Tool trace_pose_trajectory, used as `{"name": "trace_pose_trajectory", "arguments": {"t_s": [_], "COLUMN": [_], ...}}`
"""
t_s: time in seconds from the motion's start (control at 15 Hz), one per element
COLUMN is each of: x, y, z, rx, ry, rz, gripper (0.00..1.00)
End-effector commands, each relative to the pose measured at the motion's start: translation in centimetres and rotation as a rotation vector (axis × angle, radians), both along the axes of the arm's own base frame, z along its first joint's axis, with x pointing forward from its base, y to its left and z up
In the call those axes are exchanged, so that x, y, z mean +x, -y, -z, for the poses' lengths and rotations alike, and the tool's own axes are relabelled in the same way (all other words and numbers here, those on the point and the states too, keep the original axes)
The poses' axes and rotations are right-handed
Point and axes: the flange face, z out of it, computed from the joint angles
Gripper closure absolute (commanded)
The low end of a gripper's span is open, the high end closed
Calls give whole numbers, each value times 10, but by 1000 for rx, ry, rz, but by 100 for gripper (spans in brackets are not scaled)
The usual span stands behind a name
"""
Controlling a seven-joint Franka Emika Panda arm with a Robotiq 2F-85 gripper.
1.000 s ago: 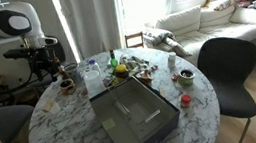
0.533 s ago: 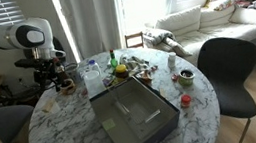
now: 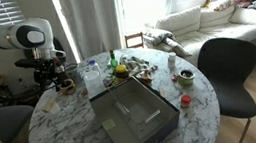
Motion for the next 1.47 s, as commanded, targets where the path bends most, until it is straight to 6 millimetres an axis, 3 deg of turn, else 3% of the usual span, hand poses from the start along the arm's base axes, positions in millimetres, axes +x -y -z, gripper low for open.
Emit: {"name": "trace_pose_trajectory", "arguments": {"t_s": [0.0, 0.8, 1.0, 1.13, 1.2, 1.27, 1.4], "x": [2, 4, 4, 4, 4, 4, 4], "y": [-3, -1, -2, -2, -1, -1, -2], "z": [16, 45, 52, 56, 57, 58, 60], "rx": [61, 86, 77, 74, 74, 74, 77], "ry": [-34, -103, -119, -128, -131, -134, -138], "rz": [-28, -93, -97, -95, -93, -91, -93], "gripper": [0, 0, 12, 26, 22, 9, 4]}}
